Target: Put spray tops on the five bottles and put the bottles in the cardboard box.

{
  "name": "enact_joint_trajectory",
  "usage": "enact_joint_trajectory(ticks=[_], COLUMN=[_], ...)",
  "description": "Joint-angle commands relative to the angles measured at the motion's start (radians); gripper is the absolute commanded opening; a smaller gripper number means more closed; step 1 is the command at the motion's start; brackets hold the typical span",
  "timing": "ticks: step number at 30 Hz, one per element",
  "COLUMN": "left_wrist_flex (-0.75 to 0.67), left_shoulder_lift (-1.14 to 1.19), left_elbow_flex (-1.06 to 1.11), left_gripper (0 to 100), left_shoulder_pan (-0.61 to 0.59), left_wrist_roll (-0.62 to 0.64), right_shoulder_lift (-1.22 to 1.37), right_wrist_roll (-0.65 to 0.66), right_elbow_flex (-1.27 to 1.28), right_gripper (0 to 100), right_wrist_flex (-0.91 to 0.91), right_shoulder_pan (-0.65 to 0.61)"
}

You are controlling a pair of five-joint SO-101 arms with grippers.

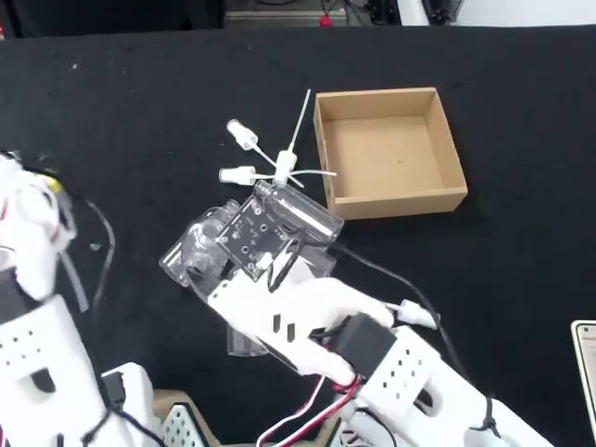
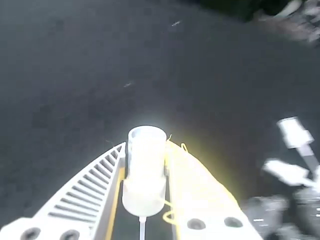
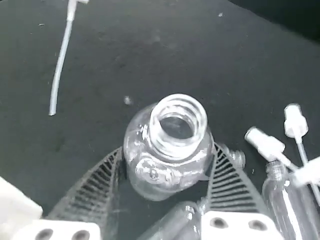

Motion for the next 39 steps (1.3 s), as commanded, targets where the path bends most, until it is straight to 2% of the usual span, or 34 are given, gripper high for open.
enact_joint_trajectory(ticks=[1, 7, 11, 15, 21, 26, 32, 39], left_wrist_flex=[-0.025, -0.026, -0.026, -0.057, -0.127, -0.130, -0.137, -0.130], left_shoulder_lift=[-0.077, -0.183, -0.206, -0.175, -0.149, -0.149, -0.138, -0.143], left_elbow_flex=[-0.093, -0.197, -0.300, -0.311, -0.325, -0.340, -0.346, -0.302], left_gripper=[8, 8, 8, 8, 8, 8, 8, 8], left_shoulder_pan=[0.127, 0.331, 0.460, 0.552, 0.564, 0.565, 0.564, 0.565], left_wrist_roll=[0.103, 0.218, 0.233, 0.233, 0.235, 0.235, 0.350, 0.356], right_shoulder_lift=[0.010, 0.010, 0.010, 0.005, 0.008, 0.008, 0.008, 0.008], right_wrist_roll=[0.002, 0.002, 0.002, 0.002, 0.002, 0.002, 0.002, 0.002], right_elbow_flex=[0.018, 0.036, 0.038, 0.054, 0.064, 0.064, 0.064, 0.064], right_gripper=[14.1, 14.1, 14.1, 14.1, 14.1, 14.1, 14.1, 14.1], right_wrist_flex=[-0.055, -0.061, -0.054, -0.058, -0.060, -0.060, -0.060, -0.054], right_shoulder_pan=[-0.015, -0.015, -0.015, -0.015, -0.015, -0.015, -0.015, -0.015])
